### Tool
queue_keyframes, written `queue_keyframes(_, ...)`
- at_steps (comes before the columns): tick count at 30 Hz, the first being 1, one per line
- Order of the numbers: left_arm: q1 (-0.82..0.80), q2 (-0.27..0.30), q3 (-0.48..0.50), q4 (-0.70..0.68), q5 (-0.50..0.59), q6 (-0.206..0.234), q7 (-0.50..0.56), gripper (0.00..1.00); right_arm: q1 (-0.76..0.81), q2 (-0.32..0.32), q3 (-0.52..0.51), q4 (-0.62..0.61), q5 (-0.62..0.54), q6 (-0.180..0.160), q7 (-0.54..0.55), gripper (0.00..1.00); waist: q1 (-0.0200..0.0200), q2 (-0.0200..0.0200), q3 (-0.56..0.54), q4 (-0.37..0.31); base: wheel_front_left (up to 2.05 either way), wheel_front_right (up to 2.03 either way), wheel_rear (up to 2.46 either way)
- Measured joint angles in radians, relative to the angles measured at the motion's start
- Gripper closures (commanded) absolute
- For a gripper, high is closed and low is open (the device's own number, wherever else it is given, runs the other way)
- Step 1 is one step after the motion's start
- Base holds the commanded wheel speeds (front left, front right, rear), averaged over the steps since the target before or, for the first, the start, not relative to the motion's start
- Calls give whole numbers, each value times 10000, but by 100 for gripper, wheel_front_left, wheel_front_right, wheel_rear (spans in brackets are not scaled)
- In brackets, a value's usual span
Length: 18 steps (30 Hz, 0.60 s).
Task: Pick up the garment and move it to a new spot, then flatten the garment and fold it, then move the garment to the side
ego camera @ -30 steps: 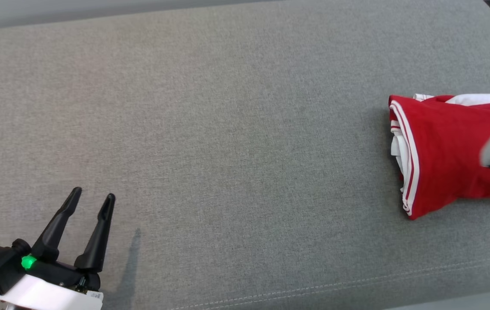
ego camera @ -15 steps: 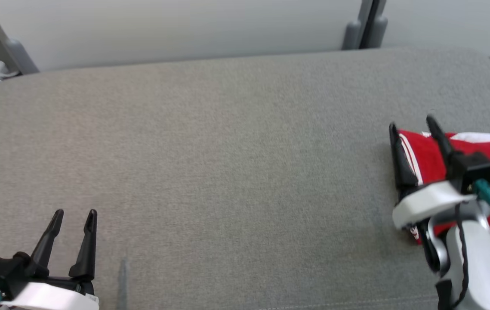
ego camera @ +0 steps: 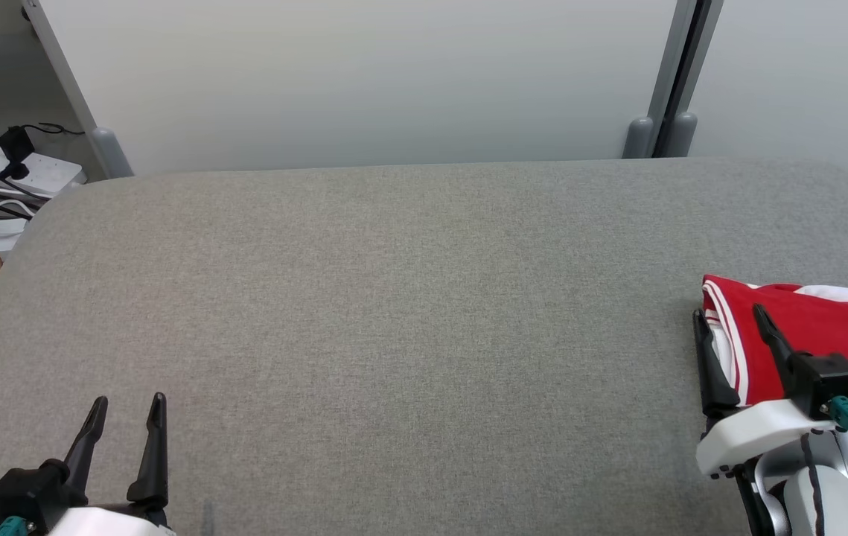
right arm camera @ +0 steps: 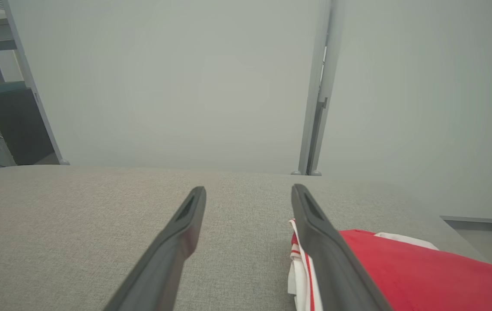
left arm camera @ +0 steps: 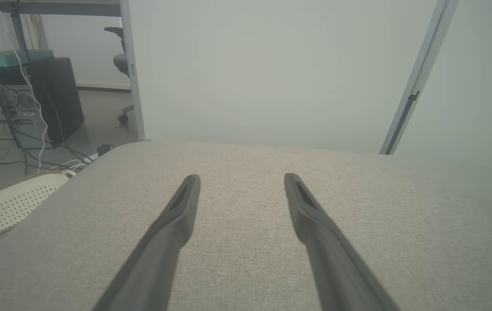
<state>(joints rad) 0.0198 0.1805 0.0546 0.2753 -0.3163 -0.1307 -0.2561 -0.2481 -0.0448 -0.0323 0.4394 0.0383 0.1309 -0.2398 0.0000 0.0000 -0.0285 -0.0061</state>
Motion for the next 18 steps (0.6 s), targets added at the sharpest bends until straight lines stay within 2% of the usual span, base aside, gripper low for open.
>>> queue_keyframes(11, 209, -242, 339, 186, 232, 0, 2, 0, 659, 8, -247, -309, 251, 0, -77, 0, 0, 0, -213, -124, 0, 0, 0)
queue_keyframes(12, 231, -257, 316, 196, 182, 0, 0, 100, 709, 13, -257, -309, 257, 0, -75, 100, 0, 0, -219, -124, 0, 0, 0)
queue_keyframes(18, 641, -694, 242, 794, 150, 0, 21, 100, 1373, 205, -240, 299, 257, 0, -50, 100, 0, 1, -221, -119, 0, 0, 0)
